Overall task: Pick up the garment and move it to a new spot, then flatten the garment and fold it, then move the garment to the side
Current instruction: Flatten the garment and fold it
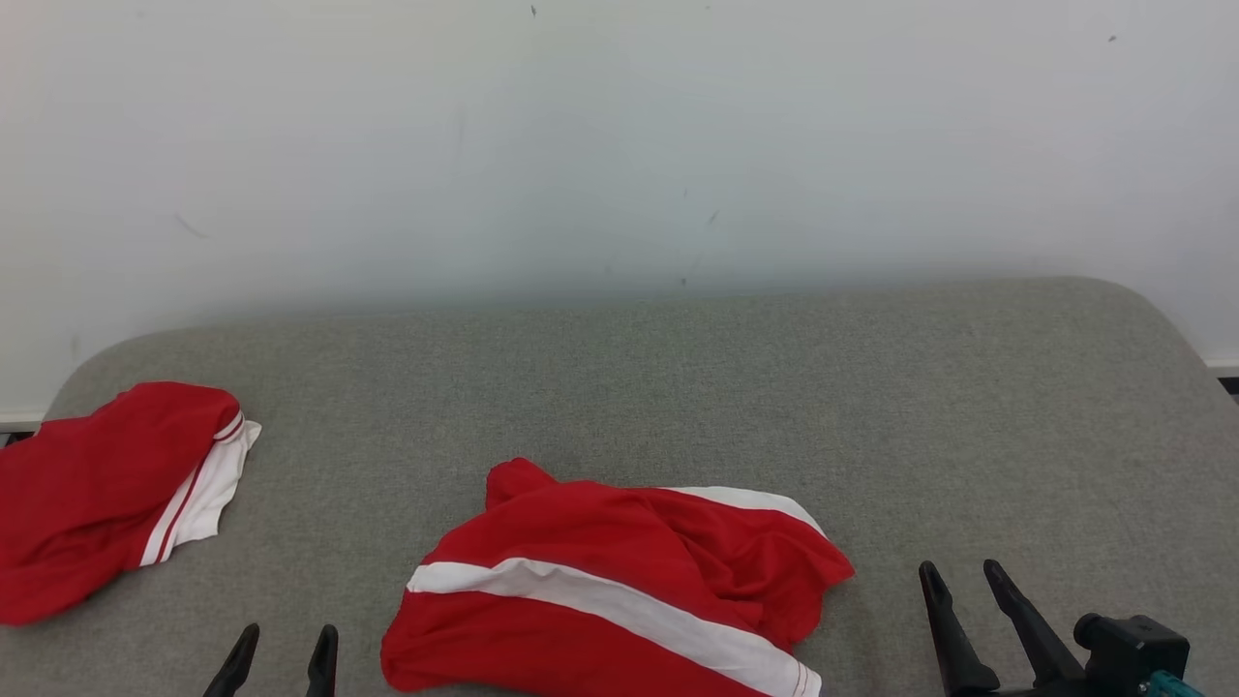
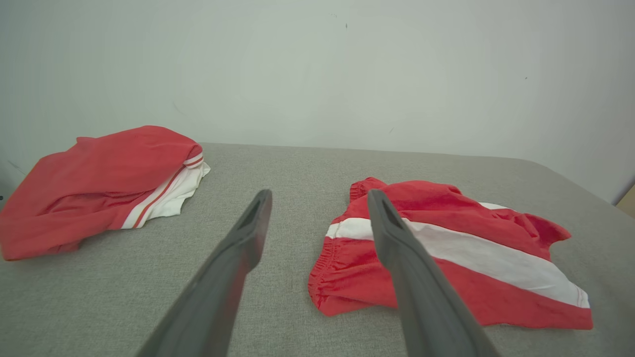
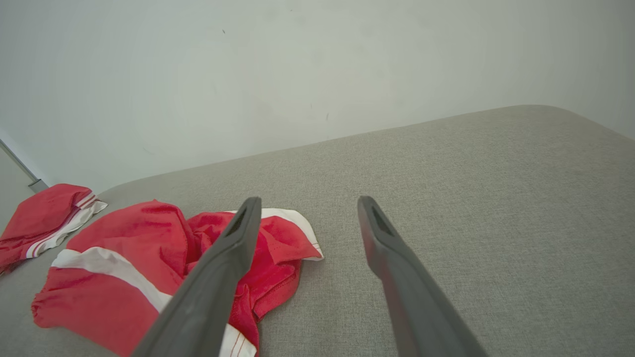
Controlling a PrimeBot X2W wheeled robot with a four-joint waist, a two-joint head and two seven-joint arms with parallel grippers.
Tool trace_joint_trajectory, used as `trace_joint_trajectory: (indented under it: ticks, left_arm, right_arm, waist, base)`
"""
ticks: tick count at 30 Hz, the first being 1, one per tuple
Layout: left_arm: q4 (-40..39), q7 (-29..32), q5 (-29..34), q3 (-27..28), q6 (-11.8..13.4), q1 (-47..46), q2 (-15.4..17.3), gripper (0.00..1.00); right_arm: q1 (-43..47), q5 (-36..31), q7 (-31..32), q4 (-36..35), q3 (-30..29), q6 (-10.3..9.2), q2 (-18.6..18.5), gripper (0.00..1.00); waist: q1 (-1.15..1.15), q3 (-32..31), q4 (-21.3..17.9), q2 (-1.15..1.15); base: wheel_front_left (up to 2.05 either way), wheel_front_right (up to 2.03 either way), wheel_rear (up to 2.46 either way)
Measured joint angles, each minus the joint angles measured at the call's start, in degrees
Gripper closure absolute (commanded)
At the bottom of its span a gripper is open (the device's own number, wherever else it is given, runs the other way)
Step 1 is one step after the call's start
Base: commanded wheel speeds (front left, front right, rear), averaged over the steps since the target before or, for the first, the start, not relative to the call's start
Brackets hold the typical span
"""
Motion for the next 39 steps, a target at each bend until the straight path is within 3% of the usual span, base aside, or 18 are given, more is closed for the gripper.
trace_joint_trajectory:
  ticks: [19, 28, 39]
  left_arm:
    - [0.08, 4.80, 0.55, -1.87, -0.33, -0.08, 0.03, 0.00]
    - [9.09, 15.68, 1.59, -6.88, -6.75, -12.72, 1.57, 0.00]
    - [19.27, 28.85, -2.03, -7.94, -9.65, -25.63, -0.76, 0.00]
  right_arm:
    - [-0.71, 0.01, 3.01, 0.37, 2.68, 0.82, 0.13, 0.00]
    - [-0.69, 0.87, 11.95, 2.32, 7.79, 0.05, 1.93, 0.00]
    - [-2.36, 1.26, 20.69, 2.88, 9.42, -3.42, 5.10, 0.00]
  waist:
    - [0.00, 0.44, -0.74, 0.00]
    - [0.00, 2.39, -0.58, 0.00]
    - [0.00, 4.43, -1.69, 0.01]
  base:
    - [0.00, 0.00, 0.00]
    - [0.00, 0.00, 0.00]
    - [0.00, 0.00, 0.00]
